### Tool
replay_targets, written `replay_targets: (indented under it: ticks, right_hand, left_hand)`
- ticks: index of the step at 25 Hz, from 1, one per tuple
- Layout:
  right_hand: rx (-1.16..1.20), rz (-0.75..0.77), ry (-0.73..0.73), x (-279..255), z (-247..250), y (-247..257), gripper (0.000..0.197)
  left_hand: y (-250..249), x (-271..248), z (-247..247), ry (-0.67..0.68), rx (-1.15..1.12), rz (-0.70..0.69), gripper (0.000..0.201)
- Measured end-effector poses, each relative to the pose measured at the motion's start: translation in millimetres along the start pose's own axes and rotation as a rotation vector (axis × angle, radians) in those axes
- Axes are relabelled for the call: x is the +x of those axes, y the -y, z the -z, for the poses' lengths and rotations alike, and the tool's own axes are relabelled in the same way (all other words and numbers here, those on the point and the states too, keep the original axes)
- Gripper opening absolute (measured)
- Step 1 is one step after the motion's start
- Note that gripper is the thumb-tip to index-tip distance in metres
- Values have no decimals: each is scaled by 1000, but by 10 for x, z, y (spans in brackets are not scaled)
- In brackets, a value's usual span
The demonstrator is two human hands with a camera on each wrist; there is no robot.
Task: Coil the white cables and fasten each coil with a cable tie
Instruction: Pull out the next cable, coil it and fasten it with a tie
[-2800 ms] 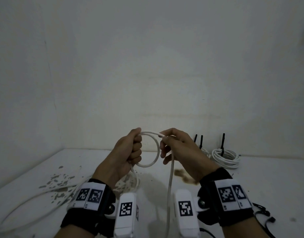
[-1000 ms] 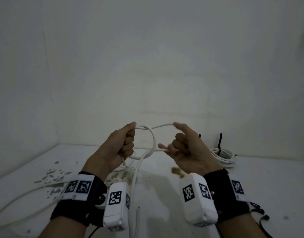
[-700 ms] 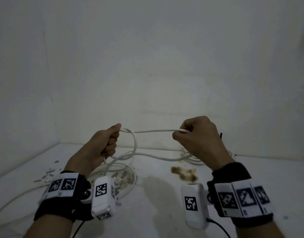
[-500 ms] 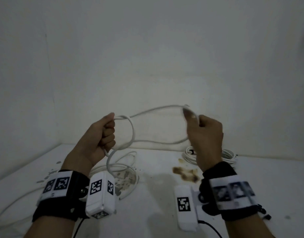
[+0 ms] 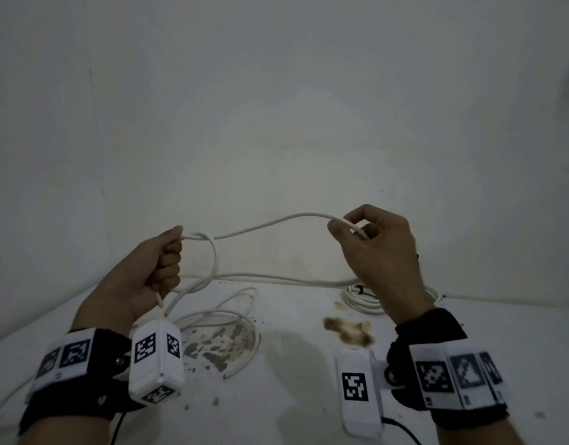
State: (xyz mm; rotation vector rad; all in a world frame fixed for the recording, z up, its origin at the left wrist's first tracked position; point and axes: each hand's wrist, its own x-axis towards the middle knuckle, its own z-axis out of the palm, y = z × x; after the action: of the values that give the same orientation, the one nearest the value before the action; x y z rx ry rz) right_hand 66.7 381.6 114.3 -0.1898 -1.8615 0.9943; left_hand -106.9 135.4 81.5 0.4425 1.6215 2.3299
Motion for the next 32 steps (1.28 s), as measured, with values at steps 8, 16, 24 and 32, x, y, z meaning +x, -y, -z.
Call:
replay_targets:
  ticks: [8, 16, 24, 32]
  right_hand:
    - [809, -796, 270, -45, -56, 47, 49]
    - [-50, -240, 414, -41, 113, 150, 40]
    - [-643, 234, 728, -454, -237, 435, 27]
    - [-712, 348, 840, -654, -399, 471, 18]
  left_hand:
    - [139, 118, 30, -2, -102, 24, 44]
    - [275, 256, 279, -175, -133, 84, 44]
    - [236, 322, -67, -129, -271, 6, 41]
    - [332, 323, -396, -41, -339, 3, 40]
